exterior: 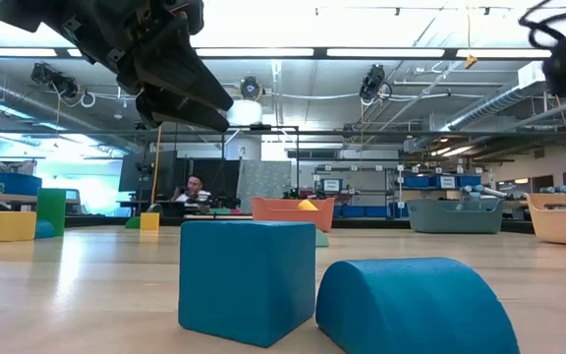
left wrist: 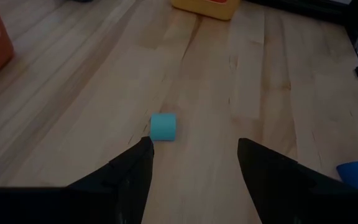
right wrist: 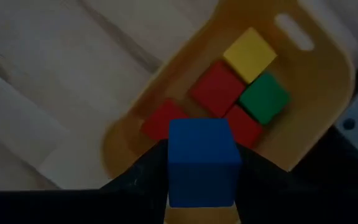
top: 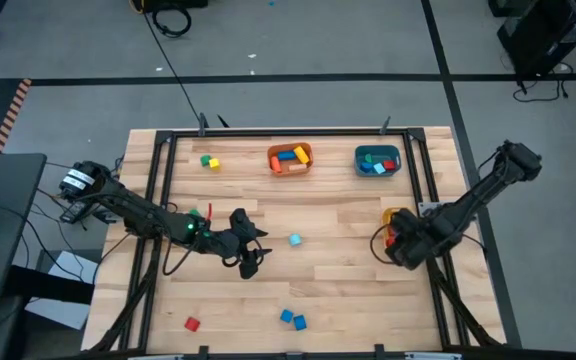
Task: Sort blocks by size
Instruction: Put the blue cube block into the yellow bin, then put the green half circle block into the blue bin
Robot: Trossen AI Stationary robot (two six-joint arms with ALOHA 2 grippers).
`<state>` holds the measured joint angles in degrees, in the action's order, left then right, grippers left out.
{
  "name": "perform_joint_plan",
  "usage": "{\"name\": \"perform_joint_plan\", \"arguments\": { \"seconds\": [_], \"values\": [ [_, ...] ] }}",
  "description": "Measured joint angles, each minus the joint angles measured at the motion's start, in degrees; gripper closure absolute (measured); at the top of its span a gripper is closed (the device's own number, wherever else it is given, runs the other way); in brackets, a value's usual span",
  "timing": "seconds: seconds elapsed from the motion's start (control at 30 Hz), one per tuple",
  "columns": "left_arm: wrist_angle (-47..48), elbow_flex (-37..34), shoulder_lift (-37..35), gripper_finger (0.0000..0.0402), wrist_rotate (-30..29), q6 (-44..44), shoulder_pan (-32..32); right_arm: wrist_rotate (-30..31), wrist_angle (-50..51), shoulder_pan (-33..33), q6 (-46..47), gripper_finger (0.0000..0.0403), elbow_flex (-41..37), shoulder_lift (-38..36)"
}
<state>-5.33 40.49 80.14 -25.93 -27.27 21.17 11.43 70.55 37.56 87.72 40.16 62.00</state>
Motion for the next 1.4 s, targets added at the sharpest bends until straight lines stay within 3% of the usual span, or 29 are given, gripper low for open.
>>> {"name": "perform_joint_plan", "arguments": {
  "seconds": [0.13,0.3,0.4,0.53,0.8,0.97,1.17,1.4],
  "values": [
    [0.19,0.0,0.0,0.0161,-0.01,-0.02,-0.02,3.54,1.69,-0.59,-3.12,0.0246,2.44,0.78],
    [0.25,-0.02,0.0,0.0161,-0.01,-0.02,-0.07,2.52,5.02,-2.47,-2.44,0.0155,2.76,0.89],
    [0.14,-0.02,0.0,0.0161,-0.01,-0.02,-0.07,2.18,5.79,-2.86,-1.57,0.0125,2.76,0.89],
    [0.14,-0.02,0.0,0.0161,-0.01,-0.02,-0.07,2.58,5.4,-2.86,-1.81,0.0123,2.76,0.93],
    [0.16,-0.02,0.0,0.0161,-0.01,-0.02,-0.07,2.92,9.2,-2.81,-1.74,0.0162,6.36,0.83],
    [0.08,-0.02,0.0,0.0161,-0.01,-0.02,0.0,11.67,6.97,-2.77,-1.75,0.0185,11.87,0.8],
    [4.47,2.22,0.0,0.0161,-0.03,0.04,0.86,30.85,-8.02,-1.9,-8.17,0.02,12.72,1.19],
    [17.82,12.13,1.32,0.0161,-1.06,4.83,4.42,36.58,-26.55,-1.9,-23.88,0.0202,11.26,5.4]
  ]
}}
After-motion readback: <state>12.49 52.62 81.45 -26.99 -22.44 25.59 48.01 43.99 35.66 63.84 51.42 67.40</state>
